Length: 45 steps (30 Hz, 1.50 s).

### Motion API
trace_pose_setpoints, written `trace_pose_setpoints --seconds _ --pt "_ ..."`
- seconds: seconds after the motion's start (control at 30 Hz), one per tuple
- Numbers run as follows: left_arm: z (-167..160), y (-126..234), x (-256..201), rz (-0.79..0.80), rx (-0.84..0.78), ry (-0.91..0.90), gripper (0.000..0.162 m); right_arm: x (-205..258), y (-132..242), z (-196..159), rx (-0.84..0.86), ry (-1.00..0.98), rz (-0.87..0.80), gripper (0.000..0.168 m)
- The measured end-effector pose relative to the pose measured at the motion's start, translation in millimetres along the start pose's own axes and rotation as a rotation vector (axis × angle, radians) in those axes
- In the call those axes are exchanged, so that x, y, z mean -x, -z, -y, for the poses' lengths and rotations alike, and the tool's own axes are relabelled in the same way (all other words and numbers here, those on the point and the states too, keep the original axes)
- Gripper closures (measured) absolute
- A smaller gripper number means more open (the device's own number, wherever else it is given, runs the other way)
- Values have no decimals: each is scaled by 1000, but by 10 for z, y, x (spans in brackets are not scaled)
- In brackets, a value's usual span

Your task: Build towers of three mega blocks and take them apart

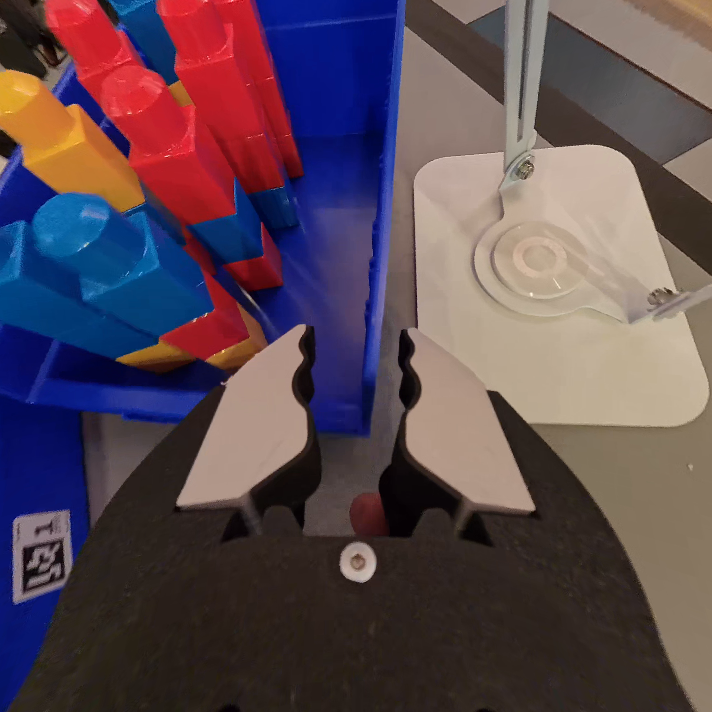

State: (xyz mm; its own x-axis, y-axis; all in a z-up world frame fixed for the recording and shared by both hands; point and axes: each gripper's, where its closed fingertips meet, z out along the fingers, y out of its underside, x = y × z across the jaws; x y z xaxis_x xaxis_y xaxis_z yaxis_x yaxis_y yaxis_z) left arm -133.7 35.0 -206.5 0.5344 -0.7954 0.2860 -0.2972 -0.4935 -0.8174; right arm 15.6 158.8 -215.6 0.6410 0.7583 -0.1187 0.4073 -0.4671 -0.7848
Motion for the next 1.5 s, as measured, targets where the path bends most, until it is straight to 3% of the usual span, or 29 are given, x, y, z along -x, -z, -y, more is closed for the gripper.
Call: trace_pose_setpoints --seconds 0.2,0.4,0.53,0.77,0.9,1.0,1.2,1.37,1.5 --pt "121 -7 -10 68 -25 69 44 153 658 -304 37 31 44 108" --pt "179 10 -15 153 -50 111 36 622 1331 -664 64 67 89 88" --pt "152 -29 5 224 -28 106 29 935 1583 -943 110 84 88 82" --pt "99 -174 35 316 16 101 25 1084 1705 -1215 128 86 -5 81" --pt "66 -206 89 333 39 124 29 1164 1721 -1274 137 57 34 86" --pt "67 -213 105 329 44 129 28 1233 1708 -1326 158 33 97 103" --pt "93 -128 234 379 46 122 32 1172 1728 -1345 183 58 95 119" --pt "84 -96 285 367 47 151 32 1275 1700 -1325 189 55 127 101" --pt "94 -108 298 366 73 138 31 1307 1687 -1338 203 44 146 103"
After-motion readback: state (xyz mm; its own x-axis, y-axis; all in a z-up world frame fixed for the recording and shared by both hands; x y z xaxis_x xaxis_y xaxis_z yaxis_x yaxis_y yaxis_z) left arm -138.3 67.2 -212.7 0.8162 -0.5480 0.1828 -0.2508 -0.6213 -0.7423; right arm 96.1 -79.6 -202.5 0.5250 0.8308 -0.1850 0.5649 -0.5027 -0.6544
